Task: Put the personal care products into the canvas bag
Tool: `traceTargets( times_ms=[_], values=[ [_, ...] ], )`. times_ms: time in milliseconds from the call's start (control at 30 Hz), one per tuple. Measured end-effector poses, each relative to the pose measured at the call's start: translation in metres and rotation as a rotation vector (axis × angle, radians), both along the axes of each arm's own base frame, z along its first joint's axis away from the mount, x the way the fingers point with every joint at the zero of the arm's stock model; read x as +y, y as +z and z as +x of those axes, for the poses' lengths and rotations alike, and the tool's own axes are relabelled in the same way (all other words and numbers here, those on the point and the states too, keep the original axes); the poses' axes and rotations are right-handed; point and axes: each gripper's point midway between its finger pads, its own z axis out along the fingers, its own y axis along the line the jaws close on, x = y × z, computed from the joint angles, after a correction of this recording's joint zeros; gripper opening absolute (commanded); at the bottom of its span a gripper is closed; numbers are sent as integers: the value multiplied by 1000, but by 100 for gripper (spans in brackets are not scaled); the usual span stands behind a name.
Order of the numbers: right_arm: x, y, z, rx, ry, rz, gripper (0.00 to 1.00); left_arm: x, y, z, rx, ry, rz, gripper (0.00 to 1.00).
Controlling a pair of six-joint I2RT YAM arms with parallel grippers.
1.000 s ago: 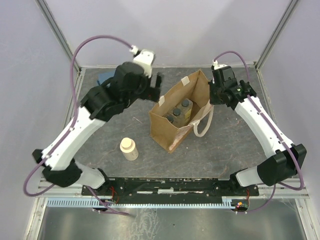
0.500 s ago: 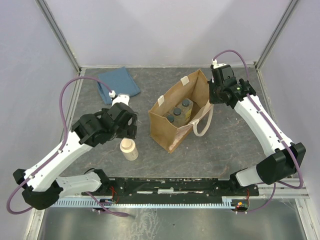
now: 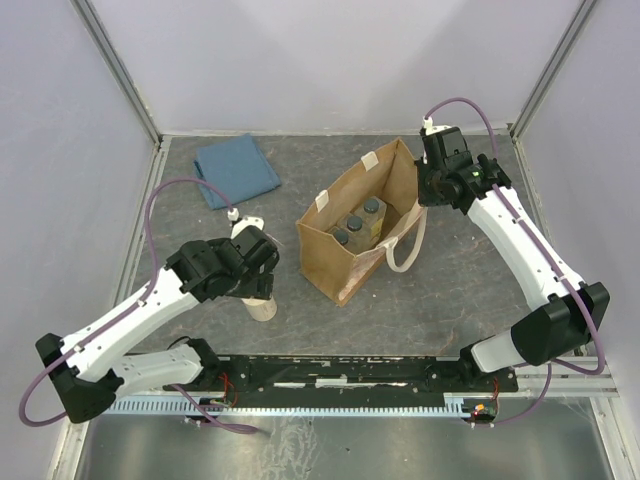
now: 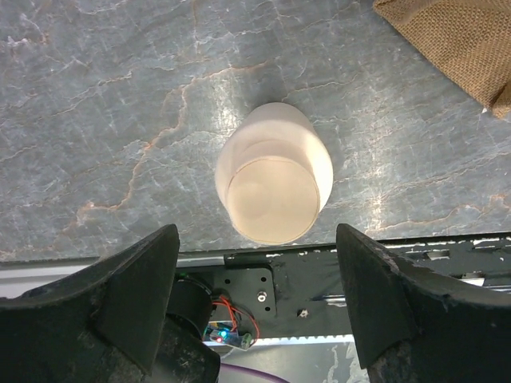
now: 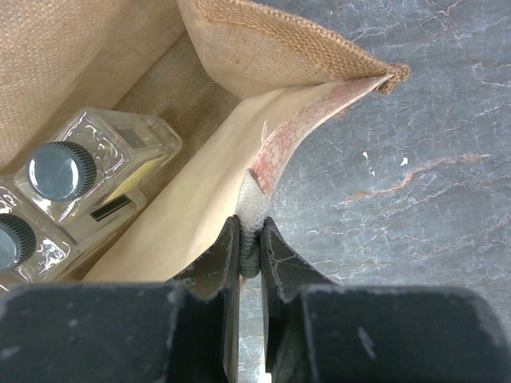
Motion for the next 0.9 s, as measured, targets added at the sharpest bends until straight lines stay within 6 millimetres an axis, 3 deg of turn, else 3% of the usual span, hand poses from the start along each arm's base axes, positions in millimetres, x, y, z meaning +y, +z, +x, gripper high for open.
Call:
traceTargets(
  times_ms=[400,767,833,900],
  values=[
    [0,0,0,2,2,-3,0,-15,-33,2,50,-18,-14,76],
    [-1,-1,-1,7,2,-5,0,-15,-41,4,50,-16,-4,55],
    [-1,-1,-1,7,2,-5,0,-16,-41,4,48,-16,-5,54],
    [-1,-1,-1,7,2,-5,0,-16,-41,4,48,-15,-5,62]
  ],
)
